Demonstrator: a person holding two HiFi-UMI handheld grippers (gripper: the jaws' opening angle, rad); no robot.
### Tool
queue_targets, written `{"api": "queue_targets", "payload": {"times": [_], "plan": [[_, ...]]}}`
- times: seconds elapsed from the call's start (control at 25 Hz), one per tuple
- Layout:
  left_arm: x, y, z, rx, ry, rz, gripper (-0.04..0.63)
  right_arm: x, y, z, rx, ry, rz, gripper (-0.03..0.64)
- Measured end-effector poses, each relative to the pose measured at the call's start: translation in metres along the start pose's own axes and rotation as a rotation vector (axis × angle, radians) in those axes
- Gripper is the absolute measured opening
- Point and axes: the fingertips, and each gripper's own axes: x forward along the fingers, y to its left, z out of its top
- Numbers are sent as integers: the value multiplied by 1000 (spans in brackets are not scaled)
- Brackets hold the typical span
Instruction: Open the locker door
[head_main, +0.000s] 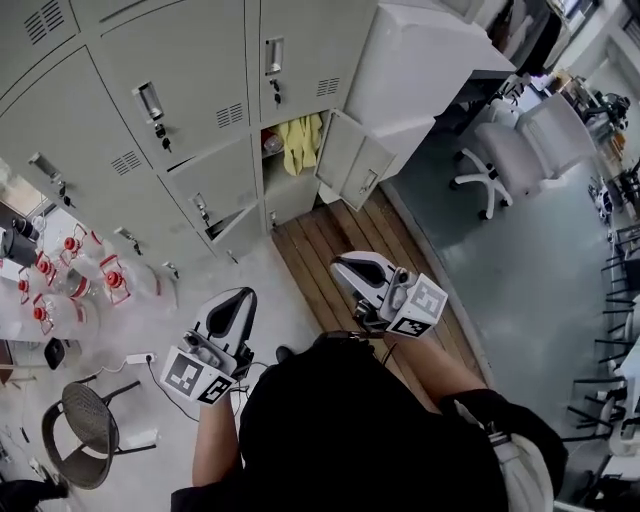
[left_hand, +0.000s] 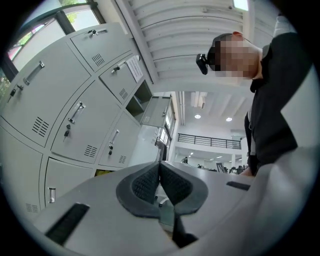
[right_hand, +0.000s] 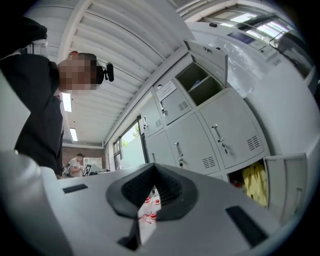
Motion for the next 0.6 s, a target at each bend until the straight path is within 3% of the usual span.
{"api": "queue_targets", "payload": {"times": [0.2,0.6], "plan": [[0,-6,-10,29,36,55,17,-4,15,-11,-71,58,92,11],[33,-48,-37,34,102,83,17,-34,-1,-13,-83,72,128,11]]}}
